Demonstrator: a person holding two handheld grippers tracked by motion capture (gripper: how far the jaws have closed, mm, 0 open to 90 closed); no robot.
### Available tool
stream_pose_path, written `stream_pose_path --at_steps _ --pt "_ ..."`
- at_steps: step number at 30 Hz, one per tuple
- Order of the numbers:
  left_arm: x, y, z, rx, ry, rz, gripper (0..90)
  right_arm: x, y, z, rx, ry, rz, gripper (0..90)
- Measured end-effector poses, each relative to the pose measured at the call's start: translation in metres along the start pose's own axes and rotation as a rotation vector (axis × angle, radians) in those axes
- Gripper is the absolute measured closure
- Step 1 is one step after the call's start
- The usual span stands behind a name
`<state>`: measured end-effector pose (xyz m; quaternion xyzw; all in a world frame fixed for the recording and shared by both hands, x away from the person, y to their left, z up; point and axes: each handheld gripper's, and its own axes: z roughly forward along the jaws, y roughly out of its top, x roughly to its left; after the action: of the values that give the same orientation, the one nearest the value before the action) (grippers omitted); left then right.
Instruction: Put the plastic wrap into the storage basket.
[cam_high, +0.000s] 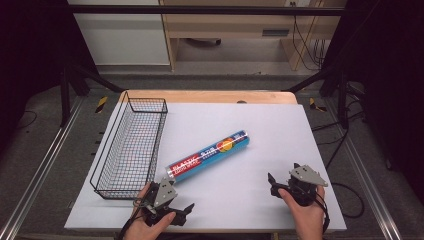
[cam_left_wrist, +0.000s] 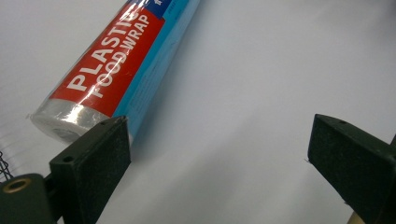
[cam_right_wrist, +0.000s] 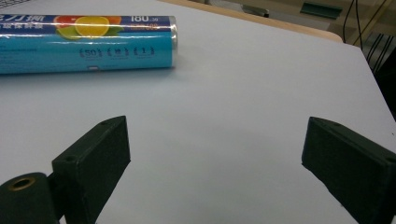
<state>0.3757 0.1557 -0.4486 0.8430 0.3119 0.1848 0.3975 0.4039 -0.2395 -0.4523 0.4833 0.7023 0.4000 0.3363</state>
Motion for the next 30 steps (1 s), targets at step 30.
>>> stream_pose_path --at_steps 30 --pt "0.043 0.113 0.105 0.229 0.027 0.219 7.6 0.001 0.001 0.000 -0.014 0.102 -0.016 10.3"
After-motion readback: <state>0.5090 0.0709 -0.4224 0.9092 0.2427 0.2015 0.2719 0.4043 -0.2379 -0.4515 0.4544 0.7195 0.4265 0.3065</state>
